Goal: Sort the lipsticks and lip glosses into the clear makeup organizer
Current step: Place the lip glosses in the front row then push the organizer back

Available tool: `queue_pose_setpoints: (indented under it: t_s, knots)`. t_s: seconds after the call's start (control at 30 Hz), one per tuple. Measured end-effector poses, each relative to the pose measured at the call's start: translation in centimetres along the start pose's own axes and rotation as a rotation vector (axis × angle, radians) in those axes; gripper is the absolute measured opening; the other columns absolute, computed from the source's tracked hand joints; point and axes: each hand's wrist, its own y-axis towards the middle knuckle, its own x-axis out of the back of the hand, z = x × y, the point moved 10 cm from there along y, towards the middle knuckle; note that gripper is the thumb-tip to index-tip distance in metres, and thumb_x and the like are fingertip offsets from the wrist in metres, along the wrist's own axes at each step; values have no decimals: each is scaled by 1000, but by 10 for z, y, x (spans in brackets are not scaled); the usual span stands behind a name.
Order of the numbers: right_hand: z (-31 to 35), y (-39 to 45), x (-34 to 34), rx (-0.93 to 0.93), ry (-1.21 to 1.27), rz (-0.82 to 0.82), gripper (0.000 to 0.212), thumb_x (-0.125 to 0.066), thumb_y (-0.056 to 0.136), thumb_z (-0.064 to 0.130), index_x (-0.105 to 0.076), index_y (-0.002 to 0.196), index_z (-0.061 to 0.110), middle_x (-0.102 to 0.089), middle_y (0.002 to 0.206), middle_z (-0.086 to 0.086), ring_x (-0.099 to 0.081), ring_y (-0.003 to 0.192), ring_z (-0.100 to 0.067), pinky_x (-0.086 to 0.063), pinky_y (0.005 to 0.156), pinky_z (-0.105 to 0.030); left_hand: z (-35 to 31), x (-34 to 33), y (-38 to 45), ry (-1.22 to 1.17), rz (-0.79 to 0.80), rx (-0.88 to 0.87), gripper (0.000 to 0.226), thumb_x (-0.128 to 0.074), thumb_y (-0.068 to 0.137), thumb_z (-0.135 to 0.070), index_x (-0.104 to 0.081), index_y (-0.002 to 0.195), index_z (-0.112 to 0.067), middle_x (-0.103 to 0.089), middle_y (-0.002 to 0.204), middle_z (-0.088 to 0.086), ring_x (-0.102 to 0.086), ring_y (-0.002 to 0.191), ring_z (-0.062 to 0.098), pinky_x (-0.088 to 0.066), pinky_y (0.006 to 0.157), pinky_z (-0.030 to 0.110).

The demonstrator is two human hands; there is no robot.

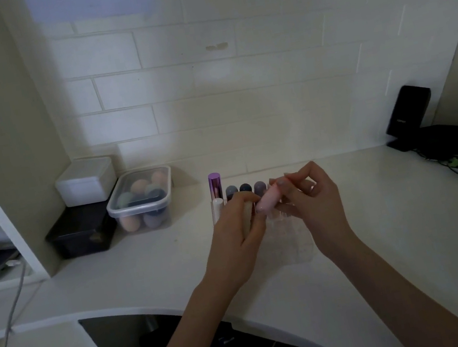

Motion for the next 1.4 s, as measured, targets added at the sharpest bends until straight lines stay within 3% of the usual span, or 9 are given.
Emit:
queue_pose_setpoints:
  t_s: [0.1, 0.3, 0.4, 0.6, 0.7, 0.9, 1.13, 1.23, 1.4]
  knots:
    - [-10, 1, 3, -67, 53, 14, 12, -62, 87, 7, -50, 87, 3, -68, 97, -24, -70, 84, -26, -60, 67, -31, -1, -4, 0, -6, 6, -3, 12, -49, 95, -22, -51, 105, -29, -61, 86, -10, -55, 70, -3, -40, 59, 6]
    - [-13, 4, 1, -144, -4, 145, 20, -68, 81, 11, -49, 76, 8, -63, 86, -12, -70, 80, -20, -56, 64, -27, 6, 14, 1, -232, -142, 116, 16, -55, 93, -22, -55, 108, -25, -66, 76, 3, -61, 56, 13, -47, 48, 21]
    - [-13, -4, -11, -186, -60, 287, 21, -73, 74, 17, -62, 91, 10, -63, 79, -6, -70, 80, -20, -58, 66, -30, 9, 22, 3, -395, -209, 160, 17, -60, 89, -14, -57, 103, -22, -67, 81, 9, -64, 58, 23, -48, 47, 27]
    - [-14, -23, -41, -177, -246, 570, 34, -58, 92, 14, -59, 125, 23, -66, 107, -10, -69, 97, -19, -59, 72, -33, 8, 23, 3, -472, -228, 191, 26, -68, 83, -10, -58, 105, -19, -70, 95, 9, -70, 79, 25, -59, 57, 33]
    - [-10, -20, -39, -95, -273, 507, 27, -59, 90, 7, -62, 117, 13, -65, 107, -22, -69, 93, -26, -58, 74, -27, 12, 22, 2, -438, -220, 185, 25, -66, 84, -14, -60, 106, -24, -69, 98, 10, -70, 82, 29, -60, 62, 44]
    - [0, -6, -11, -10, -269, 215, 31, -71, 80, 3, -60, 106, 15, -68, 87, 2, -71, 80, -18, -59, 70, -28, 14, 27, -5, -389, -272, 176, 21, -59, 90, -14, -58, 110, -20, -70, 80, 11, -68, 64, 27, -51, 47, 27]
    - [13, -7, -17, 229, -588, 222, 13, -71, 81, 16, -73, 90, 25, -59, 93, 7, -57, 85, 3, -42, 71, -5, -5, 27, -6, -124, -223, 48, 22, -50, 95, -19, -52, 105, -38, -64, 85, -8, -63, 66, 3, -50, 55, 15]
    - [9, -4, -12, 243, -709, 216, 36, -75, 77, 23, -63, 110, 28, -56, 92, 5, -56, 84, -3, -44, 72, -9, 6, 32, -8, -18, -267, 68, 24, -48, 95, -24, -48, 118, -32, -66, 88, -7, -63, 72, 7, -53, 64, 22]
    - [14, -8, -20, 387, -827, 231, 16, -75, 76, 14, -61, 83, 15, -58, 78, 5, -53, 73, -8, -46, 72, -20, 17, 35, -14, -38, -312, 126, 29, -59, 88, -22, -39, 109, -22, -64, 70, -1, -61, 59, 7, -44, 49, 12]
